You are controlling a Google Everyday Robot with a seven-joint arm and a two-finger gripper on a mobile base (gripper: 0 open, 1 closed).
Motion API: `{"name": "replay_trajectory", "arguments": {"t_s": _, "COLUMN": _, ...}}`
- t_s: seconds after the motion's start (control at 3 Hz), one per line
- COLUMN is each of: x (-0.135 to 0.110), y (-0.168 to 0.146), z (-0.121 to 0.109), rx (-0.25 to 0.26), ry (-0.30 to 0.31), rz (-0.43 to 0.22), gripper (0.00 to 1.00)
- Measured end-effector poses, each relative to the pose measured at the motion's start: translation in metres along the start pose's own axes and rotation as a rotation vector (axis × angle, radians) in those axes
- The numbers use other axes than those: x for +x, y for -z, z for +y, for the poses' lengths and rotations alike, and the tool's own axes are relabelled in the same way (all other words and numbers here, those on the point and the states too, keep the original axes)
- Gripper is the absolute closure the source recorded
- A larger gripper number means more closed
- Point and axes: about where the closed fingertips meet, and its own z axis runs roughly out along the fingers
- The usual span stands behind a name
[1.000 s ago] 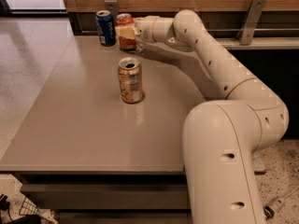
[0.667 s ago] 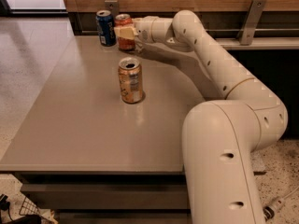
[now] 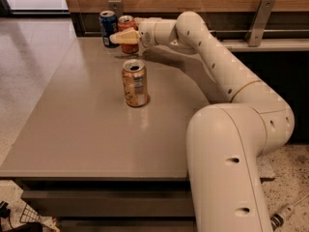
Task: Move coke can near pepsi can
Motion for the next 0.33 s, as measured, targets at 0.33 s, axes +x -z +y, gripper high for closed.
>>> {"name": "replay_trajectory", "arguments": {"t_s": 0.33, "x": 0.0, "y": -0.0001, "z": 0.0001, "rx": 0.0, "ry": 0.0, "rz": 0.0, "gripper": 0.0}}
